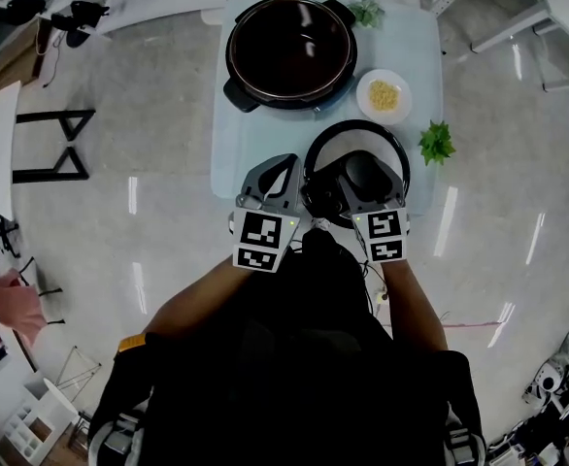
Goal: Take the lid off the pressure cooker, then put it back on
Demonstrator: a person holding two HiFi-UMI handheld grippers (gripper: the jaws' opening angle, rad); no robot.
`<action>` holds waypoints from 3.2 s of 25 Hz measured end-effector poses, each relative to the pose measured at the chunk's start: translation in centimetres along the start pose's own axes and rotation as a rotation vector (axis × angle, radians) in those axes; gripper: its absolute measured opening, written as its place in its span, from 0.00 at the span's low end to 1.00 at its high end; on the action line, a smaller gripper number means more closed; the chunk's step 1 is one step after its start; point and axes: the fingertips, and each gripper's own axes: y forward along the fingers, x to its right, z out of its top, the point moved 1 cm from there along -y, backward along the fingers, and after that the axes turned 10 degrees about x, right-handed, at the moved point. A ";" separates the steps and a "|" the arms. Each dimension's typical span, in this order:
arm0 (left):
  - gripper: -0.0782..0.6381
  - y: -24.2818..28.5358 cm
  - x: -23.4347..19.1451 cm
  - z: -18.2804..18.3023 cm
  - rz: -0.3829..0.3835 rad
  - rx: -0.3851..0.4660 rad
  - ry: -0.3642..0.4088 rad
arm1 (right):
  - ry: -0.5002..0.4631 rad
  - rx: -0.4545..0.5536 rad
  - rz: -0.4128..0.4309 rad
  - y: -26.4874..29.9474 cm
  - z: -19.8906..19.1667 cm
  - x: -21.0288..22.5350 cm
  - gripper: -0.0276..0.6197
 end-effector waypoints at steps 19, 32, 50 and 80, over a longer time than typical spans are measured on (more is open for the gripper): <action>0.12 -4.6 -8.2 7.4 0.015 0.151 -0.026 | -0.004 0.227 -0.076 -2.7 17.8 -0.6 0.49; 0.12 -6.1 -17.3 7.7 -0.004 0.194 -0.064 | -0.017 0.181 -0.122 5.0 24.7 -2.3 0.49; 0.12 -3.2 -21.4 7.5 0.157 0.151 -0.123 | -0.061 0.111 0.033 16.4 26.7 0.5 0.49; 0.12 -2.0 -22.4 7.7 0.128 0.155 -0.128 | -0.008 0.035 -0.027 19.2 25.4 0.5 0.49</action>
